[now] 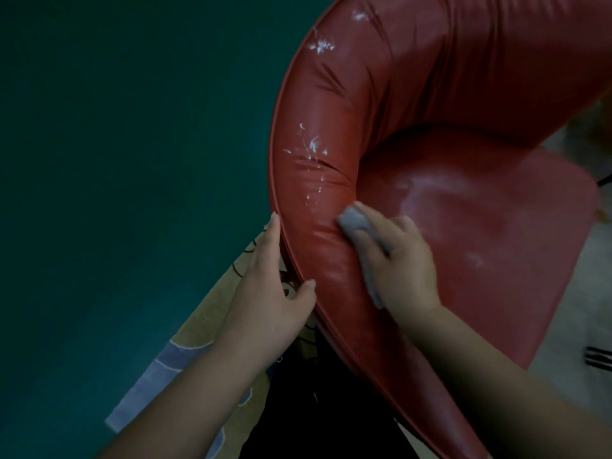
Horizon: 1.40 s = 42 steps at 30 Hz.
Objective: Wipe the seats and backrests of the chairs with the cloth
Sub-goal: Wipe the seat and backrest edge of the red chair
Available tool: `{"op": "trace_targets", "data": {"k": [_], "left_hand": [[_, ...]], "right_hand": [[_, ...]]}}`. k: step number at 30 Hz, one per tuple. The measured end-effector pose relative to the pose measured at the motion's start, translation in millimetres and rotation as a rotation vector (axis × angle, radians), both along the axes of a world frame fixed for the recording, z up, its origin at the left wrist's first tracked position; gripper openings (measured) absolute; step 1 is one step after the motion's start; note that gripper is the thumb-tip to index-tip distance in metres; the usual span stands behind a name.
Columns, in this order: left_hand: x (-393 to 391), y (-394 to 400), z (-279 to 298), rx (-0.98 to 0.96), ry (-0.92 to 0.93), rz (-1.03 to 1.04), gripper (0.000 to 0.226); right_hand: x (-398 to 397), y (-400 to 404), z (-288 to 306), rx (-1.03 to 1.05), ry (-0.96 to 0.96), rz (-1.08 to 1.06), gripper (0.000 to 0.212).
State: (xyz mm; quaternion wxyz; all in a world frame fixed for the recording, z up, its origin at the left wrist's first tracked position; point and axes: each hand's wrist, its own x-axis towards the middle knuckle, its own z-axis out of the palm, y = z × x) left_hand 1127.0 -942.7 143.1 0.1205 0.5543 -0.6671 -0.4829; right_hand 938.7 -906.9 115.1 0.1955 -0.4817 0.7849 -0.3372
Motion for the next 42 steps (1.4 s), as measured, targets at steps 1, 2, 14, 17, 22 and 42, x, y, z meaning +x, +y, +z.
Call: {"op": "trace_targets", "data": {"k": [1,2,14,17,22,42], "left_hand": [[-1,-1,1,0.008,0.013,0.011,0.099],[-3,-3,2,0.017,0.024,0.026,0.099],[-24,-16,-7,-0.028,-0.017,0.128,0.103],[-33,-17,-12,-0.067,-0.028,0.17,0.106],[-39,-17,-14,-0.106,-0.059,0.22,0.107],[-66,-64,-17,-0.212,-0.08,0.344,0.117]], "right_hand": [[-12,5,-5,0.03,-0.06,-0.112,0.038],[-19,7,-8,0.033,-0.123,-0.207,0.037],[-28,-24,-13,-0.051,-0.047,-0.067,0.038],[-19,-49,-3,-0.177,-0.078,-0.113,0.036],[17,-84,8,-0.233,0.073,0.221,0.037],[-47,-103,-7,-0.184,-0.018,0.078,0.033]]}}
